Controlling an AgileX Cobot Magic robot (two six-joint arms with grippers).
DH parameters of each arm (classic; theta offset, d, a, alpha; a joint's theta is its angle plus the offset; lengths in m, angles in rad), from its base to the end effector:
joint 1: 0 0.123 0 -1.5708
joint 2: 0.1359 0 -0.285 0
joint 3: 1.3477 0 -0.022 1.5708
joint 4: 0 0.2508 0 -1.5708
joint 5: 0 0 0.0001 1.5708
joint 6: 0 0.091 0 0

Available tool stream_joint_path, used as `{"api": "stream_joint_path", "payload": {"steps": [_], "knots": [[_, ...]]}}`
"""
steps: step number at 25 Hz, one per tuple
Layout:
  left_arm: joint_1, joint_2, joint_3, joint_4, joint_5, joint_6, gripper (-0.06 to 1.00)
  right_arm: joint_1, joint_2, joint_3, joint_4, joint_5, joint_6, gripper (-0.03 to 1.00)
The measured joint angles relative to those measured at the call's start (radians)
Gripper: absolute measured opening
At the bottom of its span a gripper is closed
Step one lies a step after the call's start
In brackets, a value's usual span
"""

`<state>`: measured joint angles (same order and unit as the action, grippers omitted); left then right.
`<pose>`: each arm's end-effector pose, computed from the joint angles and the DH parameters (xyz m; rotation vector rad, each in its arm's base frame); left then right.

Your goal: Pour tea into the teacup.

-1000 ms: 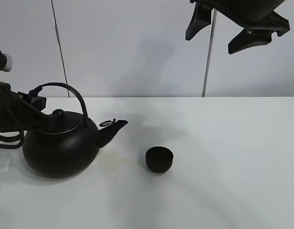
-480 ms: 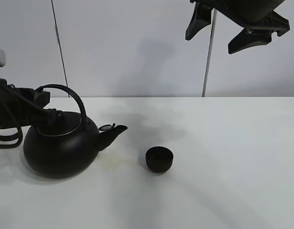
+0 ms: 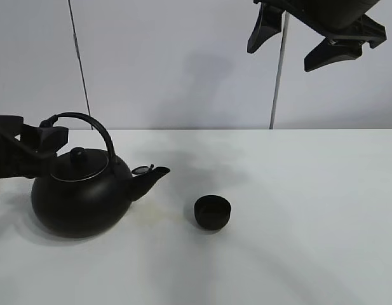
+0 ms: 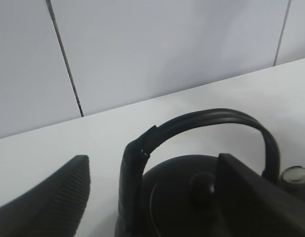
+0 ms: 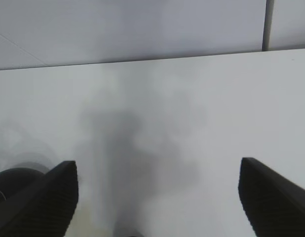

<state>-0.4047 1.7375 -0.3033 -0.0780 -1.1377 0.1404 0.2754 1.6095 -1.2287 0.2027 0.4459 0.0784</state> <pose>0.2331 -0.0928 0.1363 0.4022 1.7373 -0.1510 0.3475 0.1064 0.2915 -0.0611 2.3273 0.3732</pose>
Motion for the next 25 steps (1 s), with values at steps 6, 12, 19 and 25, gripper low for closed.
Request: {"api": "stream_joint_path", "payload": {"steps": [6,12,19,25], "knots": [[0.0,-0.161,0.074,0.044,0.003,0.0,0.6,0.0,0.0,0.0,0.0,0.0,0.0,0.61],[0.0,-0.414,0.031,0.065,0.362,-0.042,0.62,0.0,0.0,0.0,0.0,0.0,0.0,0.61],[0.0,-0.563,-0.328,0.169,1.25,-0.287,0.63,0.0,0.0,0.0,0.0,0.0,0.0,0.61],[0.0,-0.513,-0.714,0.008,1.74,-0.186,0.63,0.0,0.0,0.0,0.0,0.0,0.0,0.61]]}}
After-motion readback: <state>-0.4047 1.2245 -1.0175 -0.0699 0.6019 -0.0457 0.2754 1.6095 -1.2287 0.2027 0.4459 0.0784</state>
